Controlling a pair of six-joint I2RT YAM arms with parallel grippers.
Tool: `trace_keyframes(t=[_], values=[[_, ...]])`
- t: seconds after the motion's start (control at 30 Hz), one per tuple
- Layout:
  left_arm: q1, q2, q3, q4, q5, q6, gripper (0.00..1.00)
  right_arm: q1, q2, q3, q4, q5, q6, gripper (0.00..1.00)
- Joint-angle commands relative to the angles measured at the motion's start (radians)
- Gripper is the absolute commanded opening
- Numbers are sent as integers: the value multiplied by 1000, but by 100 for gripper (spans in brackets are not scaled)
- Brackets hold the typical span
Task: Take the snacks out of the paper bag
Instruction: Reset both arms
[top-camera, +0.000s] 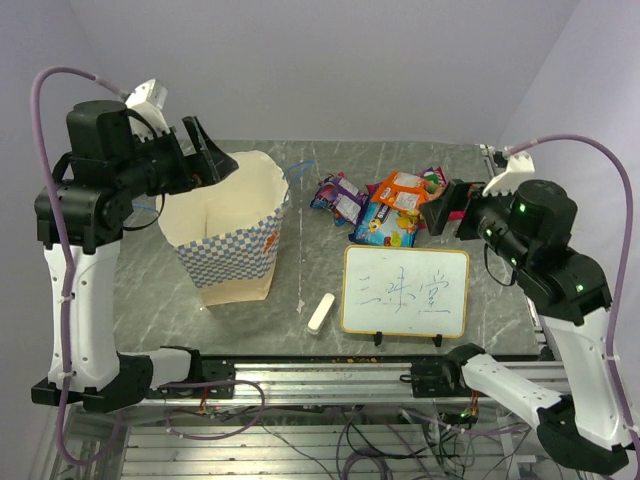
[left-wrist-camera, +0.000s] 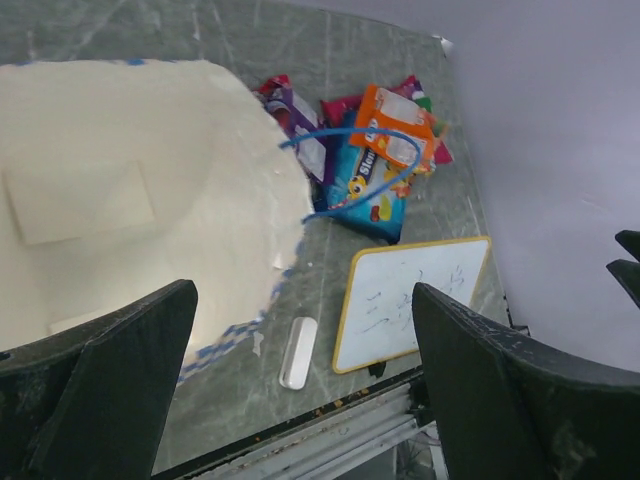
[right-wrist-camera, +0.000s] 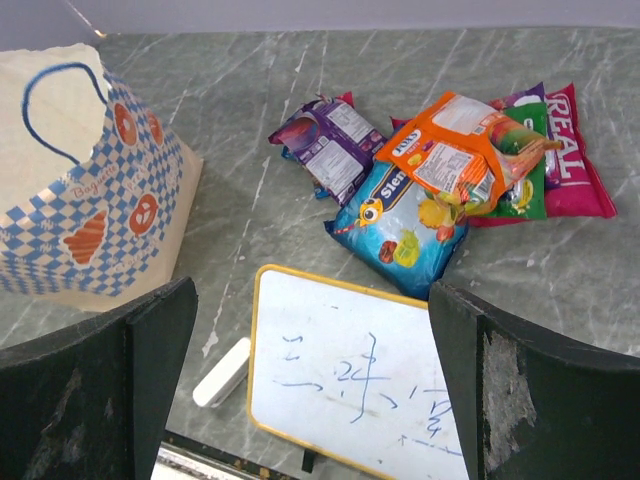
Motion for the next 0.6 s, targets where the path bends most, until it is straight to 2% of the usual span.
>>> trace_keyframes(t=[0.0,0.17,0.27,0.43,0.57], values=[[-75,-70,-51,106,-23,-46,99,2,-52,-15,-59,-18,44,100],[-90,-243,-249,221,1,-160,99,2,-95,-28,-82,-46,70,100],[-90,-286,-313,201,6,-134,99,2,-129,-60,-69,-41,80,100],[-90,-312,-407,308,66,-97,100,2,-148,-102,-82,-26,102,100],[-90,-387,-505,411,51,-29,99,1,-166,-133,-84,-31,120,100]])
